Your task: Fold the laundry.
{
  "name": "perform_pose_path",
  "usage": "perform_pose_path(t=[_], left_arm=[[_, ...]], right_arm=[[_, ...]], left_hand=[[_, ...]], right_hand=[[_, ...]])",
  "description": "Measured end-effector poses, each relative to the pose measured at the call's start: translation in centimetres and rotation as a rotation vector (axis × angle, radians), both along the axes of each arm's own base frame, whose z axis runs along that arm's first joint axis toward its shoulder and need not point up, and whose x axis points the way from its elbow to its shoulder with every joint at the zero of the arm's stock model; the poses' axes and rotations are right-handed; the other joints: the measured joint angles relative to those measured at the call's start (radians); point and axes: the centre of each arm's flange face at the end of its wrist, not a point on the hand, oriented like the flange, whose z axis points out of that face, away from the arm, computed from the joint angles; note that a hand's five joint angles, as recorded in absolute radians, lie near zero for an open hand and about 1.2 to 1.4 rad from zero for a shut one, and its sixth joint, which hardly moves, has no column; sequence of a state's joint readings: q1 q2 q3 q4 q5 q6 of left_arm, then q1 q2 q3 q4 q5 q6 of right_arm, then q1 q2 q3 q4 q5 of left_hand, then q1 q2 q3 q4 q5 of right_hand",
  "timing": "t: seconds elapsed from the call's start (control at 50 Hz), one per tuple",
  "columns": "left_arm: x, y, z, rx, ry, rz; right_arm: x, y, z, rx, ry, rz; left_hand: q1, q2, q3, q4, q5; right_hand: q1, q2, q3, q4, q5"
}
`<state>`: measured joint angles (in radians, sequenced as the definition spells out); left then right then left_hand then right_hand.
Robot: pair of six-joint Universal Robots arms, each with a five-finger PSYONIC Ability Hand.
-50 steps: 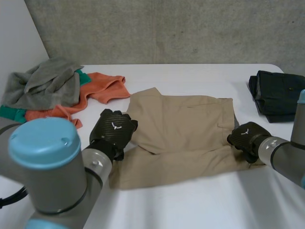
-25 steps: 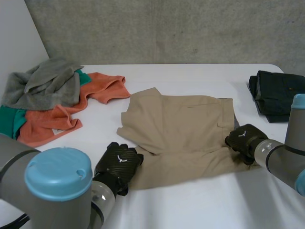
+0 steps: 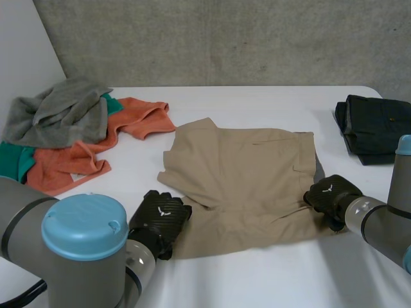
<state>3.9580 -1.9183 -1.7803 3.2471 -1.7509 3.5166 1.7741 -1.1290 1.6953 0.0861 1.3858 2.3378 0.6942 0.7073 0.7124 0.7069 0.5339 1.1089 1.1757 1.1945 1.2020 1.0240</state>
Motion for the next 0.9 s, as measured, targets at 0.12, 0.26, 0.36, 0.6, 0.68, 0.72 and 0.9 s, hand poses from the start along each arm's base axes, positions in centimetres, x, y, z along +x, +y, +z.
perform_pose_path(t=[0.12, 0.26, 0.36, 0.6, 0.68, 0.72, 0.9], left_arm=[[0.0, 0.4, 0.6, 0.002, 0.033, 0.002], [-0.2, 0.2, -0.1, 0.033, 0.048, 0.013], [-0.4, -0.3, -1.2, 0.057, 0.028, 0.024], [0.0, -1.8, -2.0, 0.061, 0.017, 0.069], [0.4, -1.1, -0.5, 0.044, 0.030, 0.064], [0.9, -0.3, 0.4, 0.045, 0.025, 0.056], [3.8, 5.8, 2.9, 0.196, -0.128, -0.027]], right_arm=[[0.0, 0.0, 0.1, -0.008, -0.002, 0.002], [0.1, -0.1, 0.0, -0.015, -0.004, 0.004], [0.2, 0.0, 0.0, -0.018, -0.004, 0.005], [-0.1, 0.5, 0.0, -0.009, 0.006, 0.000], [-0.3, 1.4, 0.9, -0.004, 0.021, 0.009], [-0.6, 2.2, 1.7, 0.006, 0.039, 0.022], [-1.8, 7.1, 4.2, 0.109, 0.193, 0.142]], left_hand=[[-0.024, -0.048, -0.051, -0.051, -0.056], [-0.024, -0.047, -0.051, -0.049, -0.053], [0.011, -0.005, -0.014, -0.008, -0.008], [0.419, 0.479, 0.480, 0.489, 0.434], [0.419, 0.480, 0.480, 0.489, 0.434], [0.419, 0.481, 0.480, 0.489, 0.434], [0.419, 0.484, 0.476, 0.490, 0.434]], right_hand=[[0.000, 0.000, 0.000, 0.002, 0.000], [0.000, 0.000, 0.000, 0.002, 0.000], [0.000, 0.000, 0.000, 0.002, 0.000], [0.000, 0.000, 0.000, 0.002, 0.001], [0.000, 0.000, 0.000, 0.002, 0.001], [0.000, 0.000, 0.000, 0.002, 0.001], [0.000, 0.000, 0.000, 0.002, 0.001]])
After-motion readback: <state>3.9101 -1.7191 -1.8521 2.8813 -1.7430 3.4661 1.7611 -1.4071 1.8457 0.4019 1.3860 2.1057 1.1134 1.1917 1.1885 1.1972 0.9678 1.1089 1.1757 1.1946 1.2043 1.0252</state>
